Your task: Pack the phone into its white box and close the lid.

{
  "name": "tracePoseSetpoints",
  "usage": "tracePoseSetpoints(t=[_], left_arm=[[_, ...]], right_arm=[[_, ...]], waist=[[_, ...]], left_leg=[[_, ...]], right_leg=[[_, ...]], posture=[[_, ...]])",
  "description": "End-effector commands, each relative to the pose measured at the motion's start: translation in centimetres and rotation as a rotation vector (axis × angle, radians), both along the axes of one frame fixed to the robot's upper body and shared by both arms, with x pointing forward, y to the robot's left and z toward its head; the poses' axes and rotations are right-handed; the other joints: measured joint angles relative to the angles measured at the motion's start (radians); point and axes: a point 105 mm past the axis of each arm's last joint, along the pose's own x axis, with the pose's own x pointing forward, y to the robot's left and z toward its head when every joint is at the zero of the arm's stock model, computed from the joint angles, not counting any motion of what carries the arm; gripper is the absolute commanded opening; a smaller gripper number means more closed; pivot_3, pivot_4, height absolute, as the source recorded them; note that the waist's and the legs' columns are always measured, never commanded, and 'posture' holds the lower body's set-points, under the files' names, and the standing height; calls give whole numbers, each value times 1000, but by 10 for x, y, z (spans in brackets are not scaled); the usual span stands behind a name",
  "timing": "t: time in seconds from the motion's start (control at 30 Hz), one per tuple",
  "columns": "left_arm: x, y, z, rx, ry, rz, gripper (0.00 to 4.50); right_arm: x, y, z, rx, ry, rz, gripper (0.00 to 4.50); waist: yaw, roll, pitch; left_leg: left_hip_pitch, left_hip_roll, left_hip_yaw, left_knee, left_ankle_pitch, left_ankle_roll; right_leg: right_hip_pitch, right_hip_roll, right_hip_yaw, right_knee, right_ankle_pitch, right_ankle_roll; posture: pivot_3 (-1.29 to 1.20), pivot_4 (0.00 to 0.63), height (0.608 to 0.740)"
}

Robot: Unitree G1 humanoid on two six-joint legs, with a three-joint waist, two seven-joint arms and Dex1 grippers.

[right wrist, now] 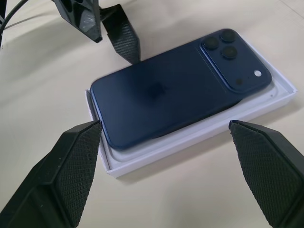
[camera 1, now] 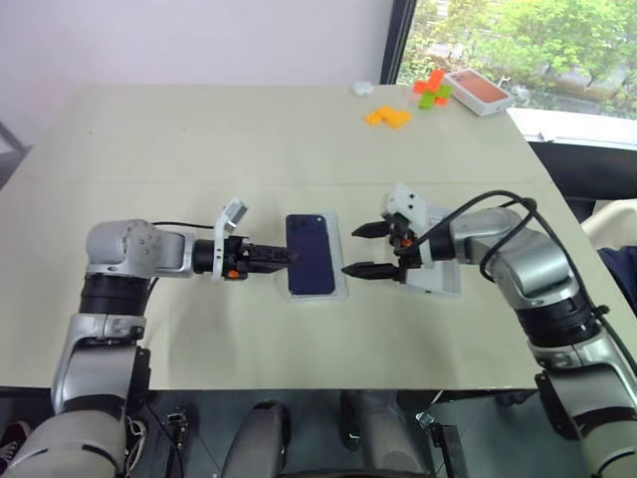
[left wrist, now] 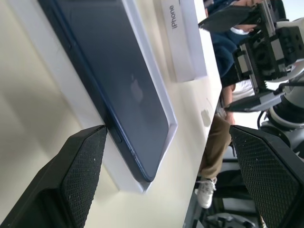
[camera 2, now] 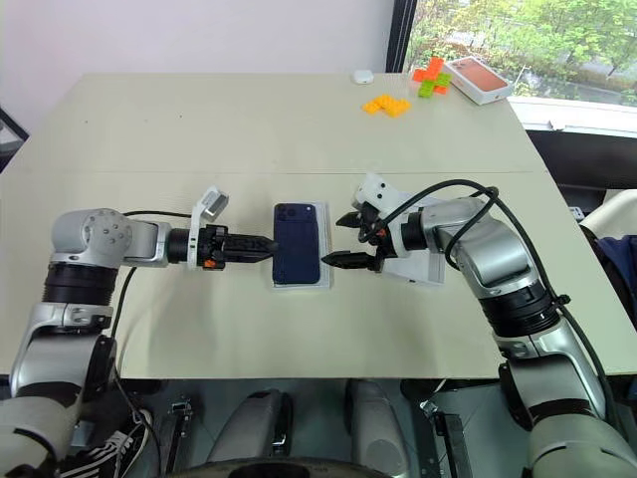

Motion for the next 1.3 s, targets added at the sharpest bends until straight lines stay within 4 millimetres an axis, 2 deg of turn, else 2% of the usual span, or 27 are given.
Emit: tracePoseSetpoints(t=[0.03,0.07,0.17,0.3,0.33,0.4,0.6,0.67,0.77,0.83,0.9,0.93,1.03,1.17,1.2,1.3], left_arm=[[7,5,14,-9,-75,42,4350],[7,6,8,22,-89,50,4350],[4,2,1,30,-88,52,3516],[-1,1,5,18,-102,36,1542],[-2,2,6,21,-107,33,1166],[0,8,14,-17,-104,60,106],[-4,22,25,-57,-165,89,38],[-6,26,25,-72,-192,95,38],[-6,31,25,-46,-325,112,38],[-3,38,21,10,-387,146,38],[2,48,21,-7,-409,211,528],[6,53,28,-58,-433,254,801],[11,58,36,-93,-484,308,2255],[8,53,38,-104,-553,279,4226],[8,52,40,-117,-559,278,4488],[4,51,47,-147,-584,256,4488]], right_arm=[[2,2,10,4,-47,8,4500],[2,1,10,2,-49,4,4500],[3,1,9,0,-52,0,4500],[4,1,9,-2,-55,2,4500],[4,1,9,-3,-56,2,4500],[5,1,9,-5,-58,-1,4500],[9,-7,11,-4,-67,-28,4500],[17,-12,14,-9,-106,-81,4500],[41,-25,19,-55,-174,-263,4500],[60,-35,27,-36,-177,-472,4500],[62,-33,34,21,-108,-598,4500],[59,-30,37,17,-112,-624,4500],[52,-27,41,34,-67,-655,4500],[52,-47,25,-38,-77,-705,4500],[52,-47,24,-33,-72,-703,4500],[50,-43,18,-13,-40,-700,4500]], waist=[[-2,0,0],[-3,0,0],[-2,0,0],[-1,0,0],[-1,0,0],[-1,0,0],[-4,0,0],[-4,0,0],[-3,0,0],[-1,0,0],[-2,0,0],[0,0,0],[4,0,0],[4,0,0],[3,0,0],[-3,0,0]], left_leg=[[0,0,0,0,0,0],[0,0,0,0,0,0],[1,0,0,0,0,0],[1,0,0,0,0,0],[0,0,0,0,0,0],[1,0,0,0,0,0],[1,0,0,0,0,0],[1,0,1,0,0,0],[1,0,1,0,0,0],[1,0,1,0,1,-1],[1,1,2,0,1,-2],[1,1,1,0,2,-3],[0,2,-1,0,2,-4],[-1,-1,0,0,1,-2],[0,-1,0,0,1,-1],[0,-1,2,0,0,1]], right_leg=[[0,0,0,0,0,0],[0,0,0,0,0,0],[0,0,0,1,0,0],[0,0,0,1,0,0],[0,0,0,1,0,0],[0,0,0,1,0,0],[0,0,0,1,0,0],[0,0,0,1,0,0],[0,0,0,1,0,0],[0,-1,1,1,0,-1],[0,-1,1,0,1,-2],[-1,0,2,1,2,-3],[-2,0,0,2,2,-4],[-1,-1,0,0,2,-4],[0,-2,0,-1,2,-4],[0,-2,0,-1,2,-3]], posture=[[0,150,740],[0,150,740],[0,150,740],[0,150,740],[0,150,740],[0,150,740],[0,150,740],[0,150,740],[0,150,740],[0,150,740],[0,150,740],[0,150,740],[0,150,740],[0,150,740],[0,150,740],[0,150,740]])
